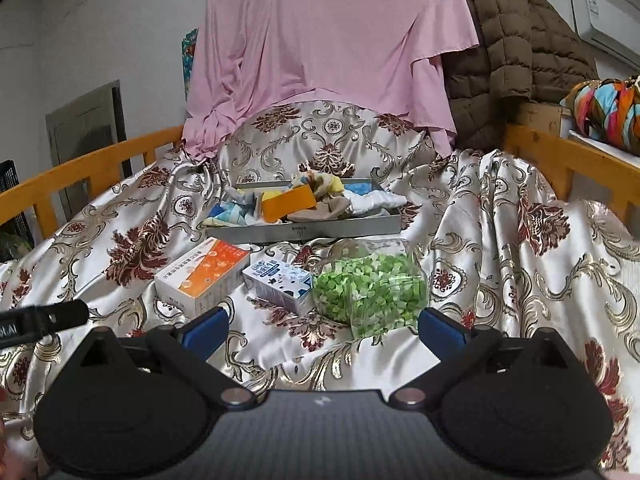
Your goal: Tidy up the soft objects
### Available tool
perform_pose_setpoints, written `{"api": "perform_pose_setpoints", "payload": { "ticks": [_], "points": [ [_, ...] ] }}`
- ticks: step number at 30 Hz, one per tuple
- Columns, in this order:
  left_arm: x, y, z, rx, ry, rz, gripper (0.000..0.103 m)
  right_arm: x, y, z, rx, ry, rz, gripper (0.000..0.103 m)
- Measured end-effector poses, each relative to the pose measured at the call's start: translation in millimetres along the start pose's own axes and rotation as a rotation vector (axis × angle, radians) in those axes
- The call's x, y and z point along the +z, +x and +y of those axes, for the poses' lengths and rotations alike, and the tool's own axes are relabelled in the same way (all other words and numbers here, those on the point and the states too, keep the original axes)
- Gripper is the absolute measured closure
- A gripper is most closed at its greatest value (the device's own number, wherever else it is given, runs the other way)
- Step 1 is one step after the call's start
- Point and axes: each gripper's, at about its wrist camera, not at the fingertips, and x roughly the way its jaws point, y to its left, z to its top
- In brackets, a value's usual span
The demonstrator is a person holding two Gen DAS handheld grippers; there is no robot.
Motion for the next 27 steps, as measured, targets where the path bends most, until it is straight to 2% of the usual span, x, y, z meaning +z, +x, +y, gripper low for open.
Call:
{"api": "perform_pose_setpoints", "payload": {
  "ticks": [11,15,27],
  "points": [
    [-7.9,-10.2,-14.6,-0.011,0.066,-0.028,0.001,-3.6,-3.2,-0.2,0.006,-0.009,-0.017,0.000],
    [-9.4,-7.7,-14.6,0.007,0.059,-0.014,0.001,-5.8,-2.1,5.2,0.000,-0.037,-0.026,0.000],
    [-11.1,-4.6,-11.5,0.033,0.042,-0.001,0.001,-7.3,2.7,1.0,0.007,-0.002,-0.014,0.000]
  ]
}}
